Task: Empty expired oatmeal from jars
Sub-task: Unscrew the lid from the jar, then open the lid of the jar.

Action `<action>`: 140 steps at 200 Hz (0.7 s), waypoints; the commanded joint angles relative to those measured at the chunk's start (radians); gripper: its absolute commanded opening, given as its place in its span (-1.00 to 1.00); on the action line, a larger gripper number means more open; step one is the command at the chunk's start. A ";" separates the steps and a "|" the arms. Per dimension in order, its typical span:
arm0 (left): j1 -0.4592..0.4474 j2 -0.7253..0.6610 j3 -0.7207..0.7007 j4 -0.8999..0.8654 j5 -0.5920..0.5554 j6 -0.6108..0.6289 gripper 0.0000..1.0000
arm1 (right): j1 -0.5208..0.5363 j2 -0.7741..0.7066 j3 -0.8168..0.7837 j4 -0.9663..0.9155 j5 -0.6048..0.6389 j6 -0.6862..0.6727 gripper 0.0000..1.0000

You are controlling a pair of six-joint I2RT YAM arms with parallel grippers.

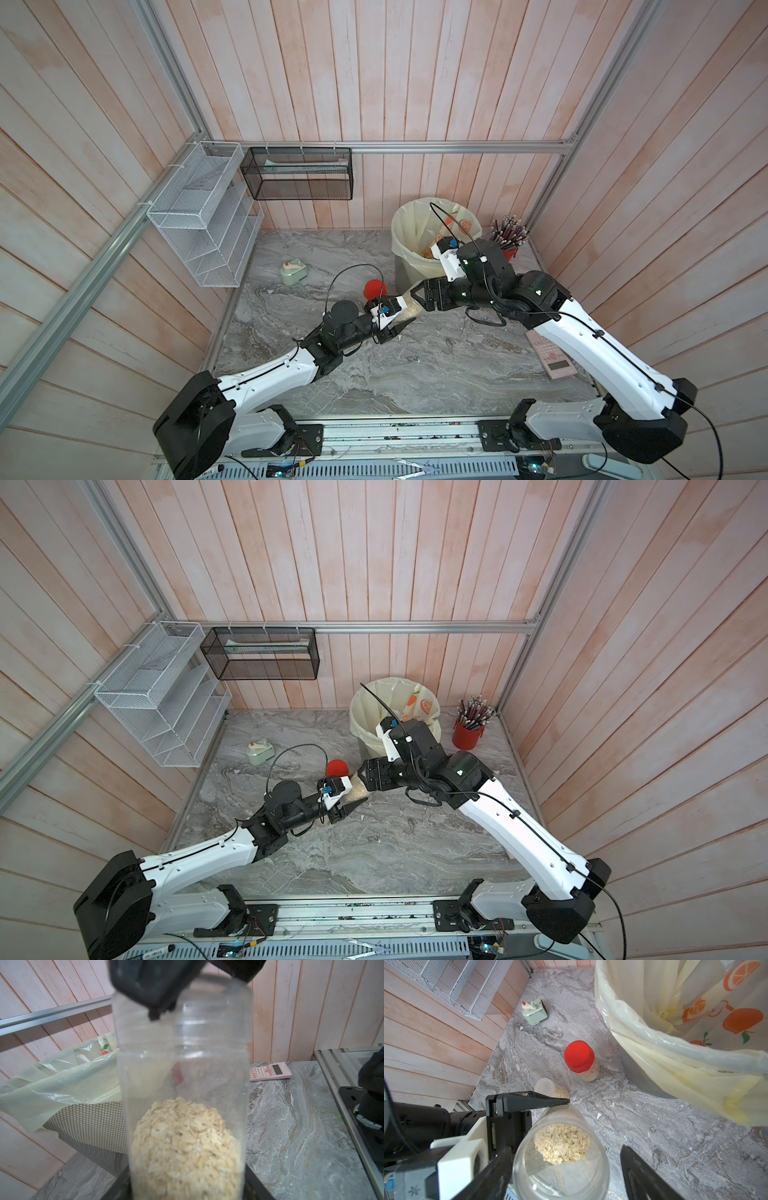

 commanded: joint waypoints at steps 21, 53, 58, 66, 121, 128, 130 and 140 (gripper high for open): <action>-0.004 0.002 0.021 0.031 -0.008 0.002 -0.97 | 0.007 0.017 -0.010 -0.001 0.009 -0.024 0.60; -0.005 0.003 0.021 0.032 -0.005 0.001 -0.97 | 0.007 0.023 -0.011 -0.006 0.005 -0.032 0.52; -0.005 0.001 0.020 0.031 -0.006 0.001 -0.97 | 0.006 0.023 -0.013 -0.005 0.004 -0.033 0.50; -0.005 0.000 0.020 0.031 -0.005 0.000 -0.97 | 0.007 0.023 -0.012 -0.005 0.002 -0.034 0.46; 0.006 -0.024 -0.003 0.040 0.064 -0.040 -0.97 | 0.007 0.016 -0.019 0.002 -0.008 -0.079 0.06; 0.013 -0.029 -0.007 0.045 0.094 -0.058 -0.97 | 0.007 0.012 -0.017 0.008 -0.020 -0.095 0.00; 0.016 -0.030 -0.008 0.047 0.104 -0.062 -0.97 | 0.007 0.010 -0.018 0.011 -0.025 -0.099 -0.01; 0.027 -0.031 -0.011 0.051 0.148 -0.084 -0.97 | 0.006 -0.002 -0.025 0.030 -0.056 -0.120 -0.06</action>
